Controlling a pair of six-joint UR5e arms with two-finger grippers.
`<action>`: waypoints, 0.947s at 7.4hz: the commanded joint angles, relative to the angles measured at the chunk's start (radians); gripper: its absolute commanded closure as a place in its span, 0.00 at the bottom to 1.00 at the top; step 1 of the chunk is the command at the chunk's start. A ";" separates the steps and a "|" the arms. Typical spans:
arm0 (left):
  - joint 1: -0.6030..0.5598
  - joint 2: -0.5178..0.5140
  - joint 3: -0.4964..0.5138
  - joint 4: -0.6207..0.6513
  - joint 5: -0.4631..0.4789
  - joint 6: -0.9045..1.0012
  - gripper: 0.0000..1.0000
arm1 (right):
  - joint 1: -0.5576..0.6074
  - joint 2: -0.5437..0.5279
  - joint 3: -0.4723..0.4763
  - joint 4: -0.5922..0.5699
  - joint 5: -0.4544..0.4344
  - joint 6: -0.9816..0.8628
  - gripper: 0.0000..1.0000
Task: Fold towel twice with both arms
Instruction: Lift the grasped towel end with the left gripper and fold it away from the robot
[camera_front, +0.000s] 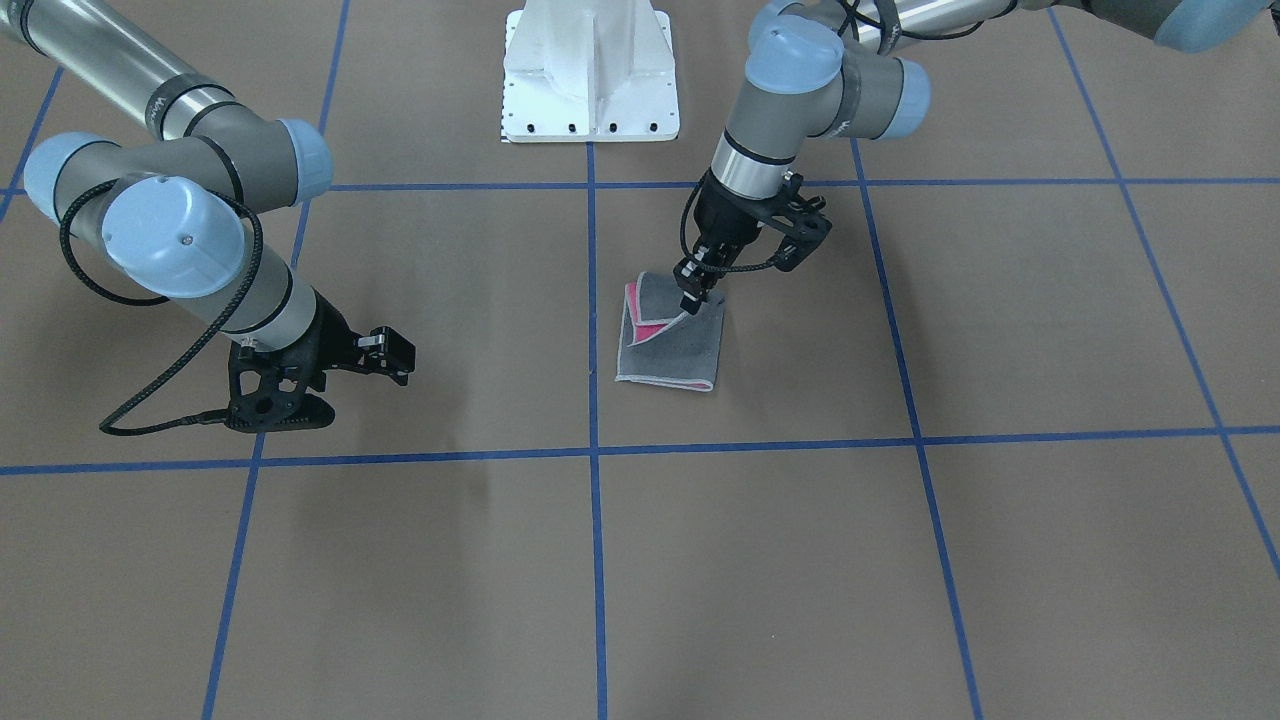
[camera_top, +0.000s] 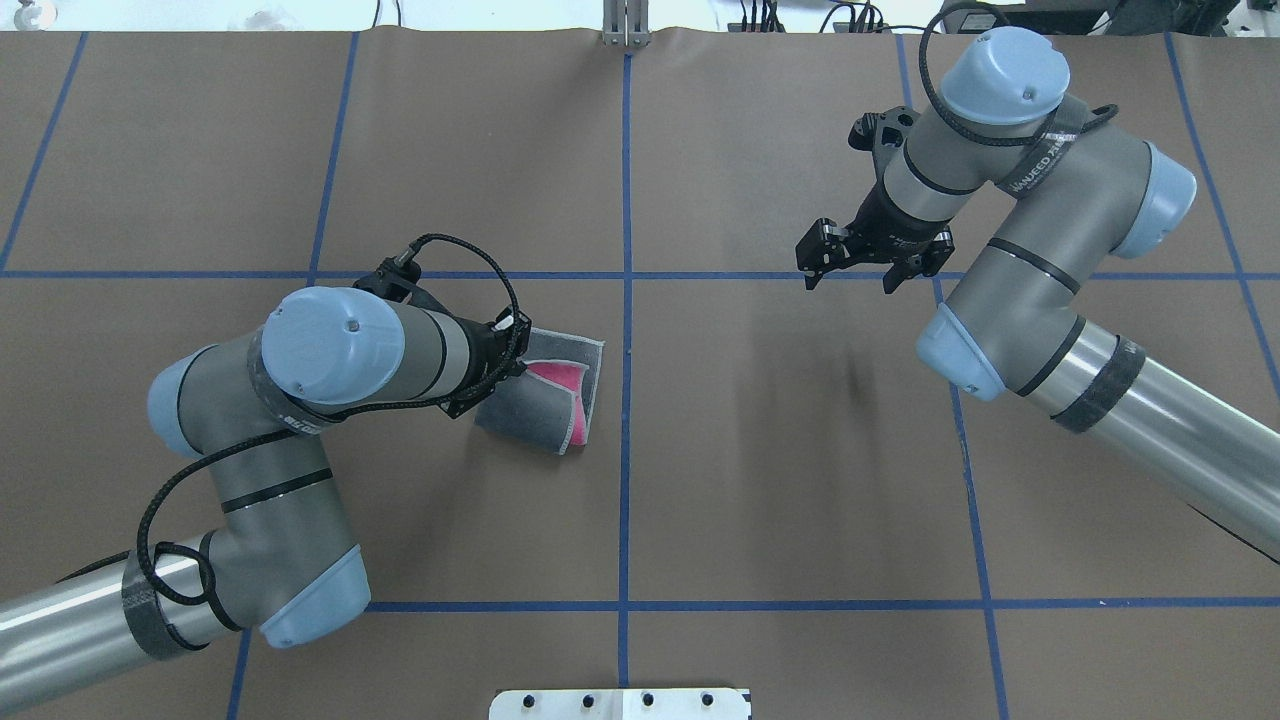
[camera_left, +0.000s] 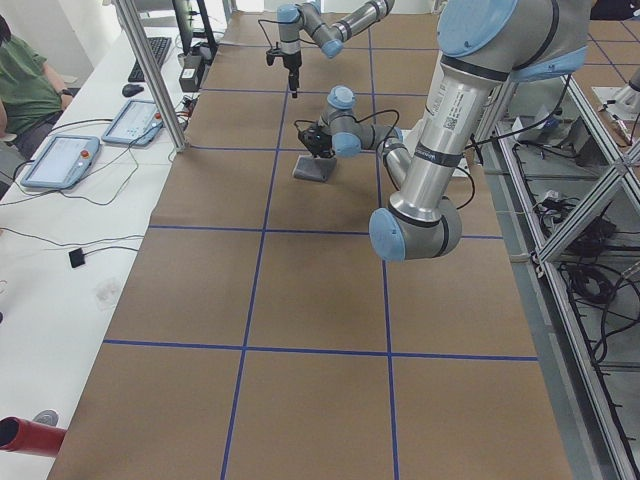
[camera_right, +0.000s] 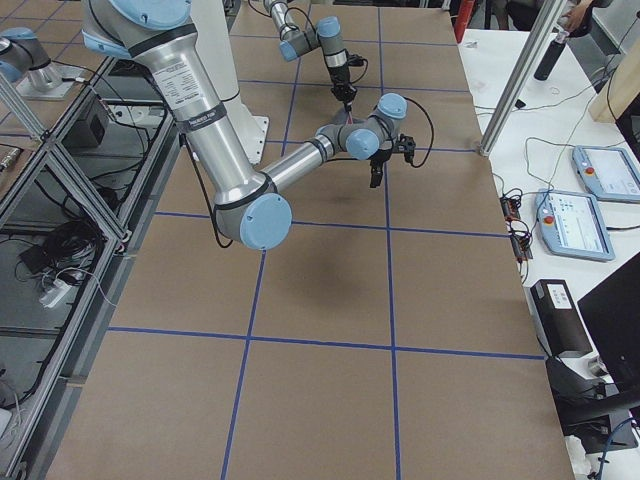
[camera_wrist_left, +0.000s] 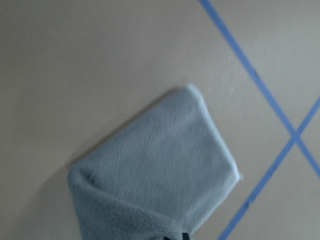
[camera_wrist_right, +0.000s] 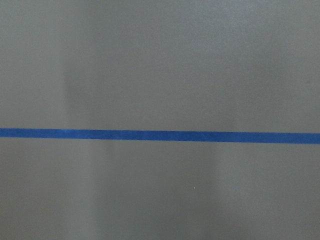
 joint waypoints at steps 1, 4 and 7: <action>-0.021 -0.030 0.063 -0.060 0.000 -0.001 1.00 | -0.018 0.010 -0.003 0.000 -0.030 0.010 0.00; -0.021 -0.140 0.176 -0.103 0.000 0.000 1.00 | -0.033 0.010 -0.006 0.000 -0.053 0.011 0.00; -0.072 -0.149 0.210 -0.126 -0.002 0.002 1.00 | -0.038 0.011 -0.009 0.000 -0.056 0.011 0.00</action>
